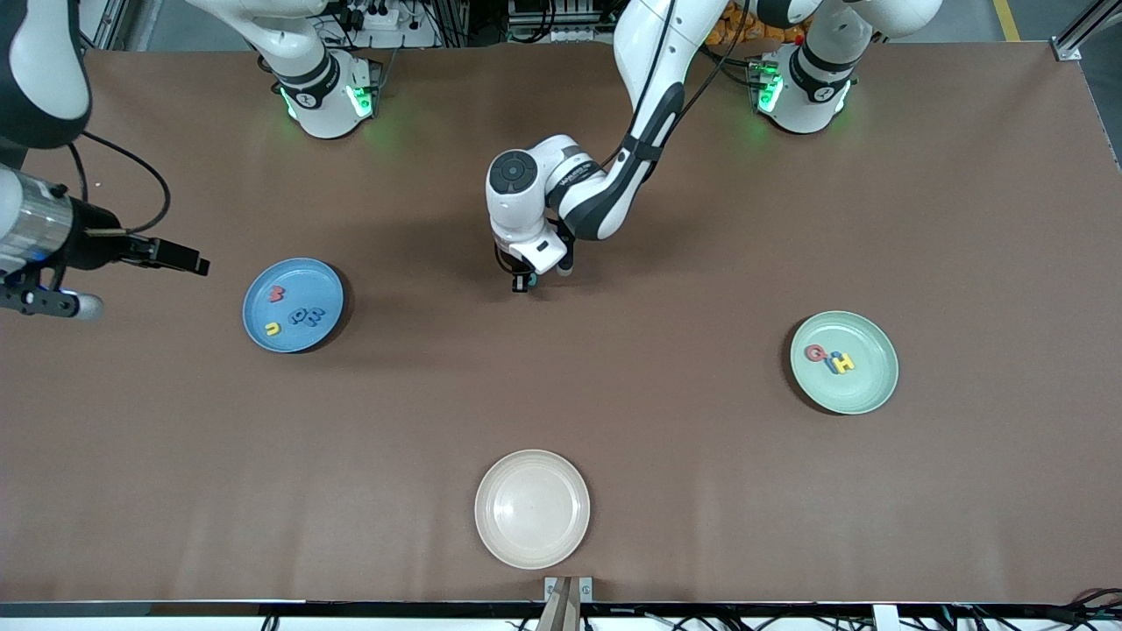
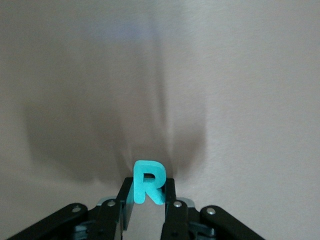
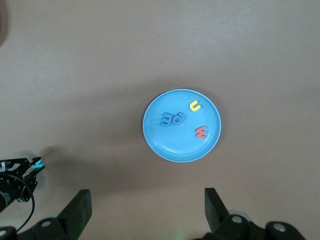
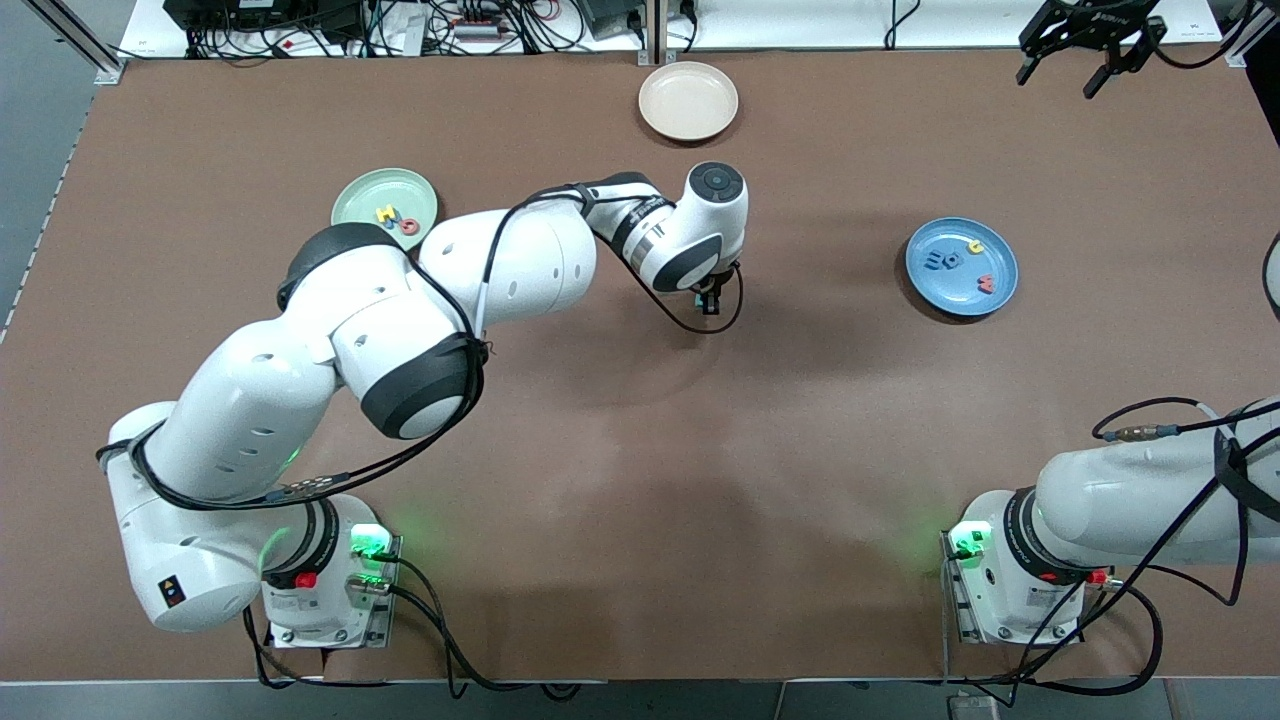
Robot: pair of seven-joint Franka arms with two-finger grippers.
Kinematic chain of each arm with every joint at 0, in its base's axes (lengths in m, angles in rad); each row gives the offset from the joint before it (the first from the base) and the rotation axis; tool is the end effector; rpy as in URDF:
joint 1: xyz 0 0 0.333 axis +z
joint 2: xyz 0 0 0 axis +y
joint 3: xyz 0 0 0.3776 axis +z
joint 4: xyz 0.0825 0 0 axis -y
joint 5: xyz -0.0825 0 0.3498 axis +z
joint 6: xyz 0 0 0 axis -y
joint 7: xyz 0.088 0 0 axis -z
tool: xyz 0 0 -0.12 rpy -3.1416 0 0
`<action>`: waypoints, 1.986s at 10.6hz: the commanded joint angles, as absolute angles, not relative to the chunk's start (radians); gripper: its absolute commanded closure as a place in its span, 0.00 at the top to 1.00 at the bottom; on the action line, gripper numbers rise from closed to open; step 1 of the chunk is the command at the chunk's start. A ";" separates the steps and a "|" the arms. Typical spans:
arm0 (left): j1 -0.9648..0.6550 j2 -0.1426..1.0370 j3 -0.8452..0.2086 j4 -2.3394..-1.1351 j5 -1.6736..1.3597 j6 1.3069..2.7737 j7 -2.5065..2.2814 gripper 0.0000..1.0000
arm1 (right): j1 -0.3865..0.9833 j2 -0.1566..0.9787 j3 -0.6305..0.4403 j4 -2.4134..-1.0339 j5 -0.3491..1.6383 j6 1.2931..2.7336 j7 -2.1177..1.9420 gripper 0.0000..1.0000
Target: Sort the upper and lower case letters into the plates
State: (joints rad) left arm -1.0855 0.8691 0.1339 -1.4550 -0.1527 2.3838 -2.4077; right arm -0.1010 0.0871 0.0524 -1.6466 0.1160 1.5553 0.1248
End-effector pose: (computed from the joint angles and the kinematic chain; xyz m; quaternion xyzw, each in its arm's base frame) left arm 0.4124 -0.6251 0.2239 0.7268 0.6860 -0.0078 0.0339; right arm 0.5390 -0.0135 0.5939 -0.9901 0.0902 0.0911 0.0567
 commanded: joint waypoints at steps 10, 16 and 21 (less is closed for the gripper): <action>-0.603 0.588 0.081 -1.468 -0.150 2.002 -1.212 0.00 | -0.129 0.109 0.077 -1.506 0.020 1.497 0.023 1.00; -0.255 0.429 0.035 -1.680 -0.029 1.934 -0.544 0.00 | -0.127 0.109 0.077 -1.506 0.020 1.497 0.023 1.00; -0.130 0.526 0.037 -1.707 -0.015 2.017 -0.360 0.00 | -0.127 0.109 0.077 -1.506 0.020 1.497 0.021 1.00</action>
State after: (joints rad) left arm -0.1380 0.4939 0.0546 -1.7082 -0.0459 1.9920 -0.3662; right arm -0.1130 0.0959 0.0649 -1.5341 0.0350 1.5126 0.0322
